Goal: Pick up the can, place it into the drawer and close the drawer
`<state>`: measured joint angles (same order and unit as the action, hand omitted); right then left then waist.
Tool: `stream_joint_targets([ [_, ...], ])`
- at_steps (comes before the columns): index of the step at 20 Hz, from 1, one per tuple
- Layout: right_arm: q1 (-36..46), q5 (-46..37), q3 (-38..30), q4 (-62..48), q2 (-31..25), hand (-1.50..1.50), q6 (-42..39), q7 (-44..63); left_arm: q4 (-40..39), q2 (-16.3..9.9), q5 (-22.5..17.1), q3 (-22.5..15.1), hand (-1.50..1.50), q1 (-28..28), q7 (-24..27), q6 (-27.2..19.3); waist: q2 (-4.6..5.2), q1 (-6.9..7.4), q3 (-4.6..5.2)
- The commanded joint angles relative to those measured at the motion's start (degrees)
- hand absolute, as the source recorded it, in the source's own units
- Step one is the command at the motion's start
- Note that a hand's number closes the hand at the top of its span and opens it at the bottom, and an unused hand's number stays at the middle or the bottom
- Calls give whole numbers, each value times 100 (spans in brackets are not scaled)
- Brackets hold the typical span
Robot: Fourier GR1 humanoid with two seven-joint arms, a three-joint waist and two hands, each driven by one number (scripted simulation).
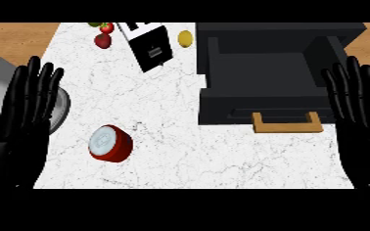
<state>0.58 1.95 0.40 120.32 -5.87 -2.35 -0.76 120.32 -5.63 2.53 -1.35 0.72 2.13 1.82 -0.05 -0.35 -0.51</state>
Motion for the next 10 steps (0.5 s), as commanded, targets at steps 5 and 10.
stream_joint_targets([
  [5,158,-535,-26,-60,169,-150,368,-64,510,549,780,-1108,-150,-187,-383,-805,-1,39,50],
  [10,-541,-374,-76,-150,214,-150,516,1254,195,559,1224,-1377,-150,-1201,-1764,-1354,-21,41,46],
])
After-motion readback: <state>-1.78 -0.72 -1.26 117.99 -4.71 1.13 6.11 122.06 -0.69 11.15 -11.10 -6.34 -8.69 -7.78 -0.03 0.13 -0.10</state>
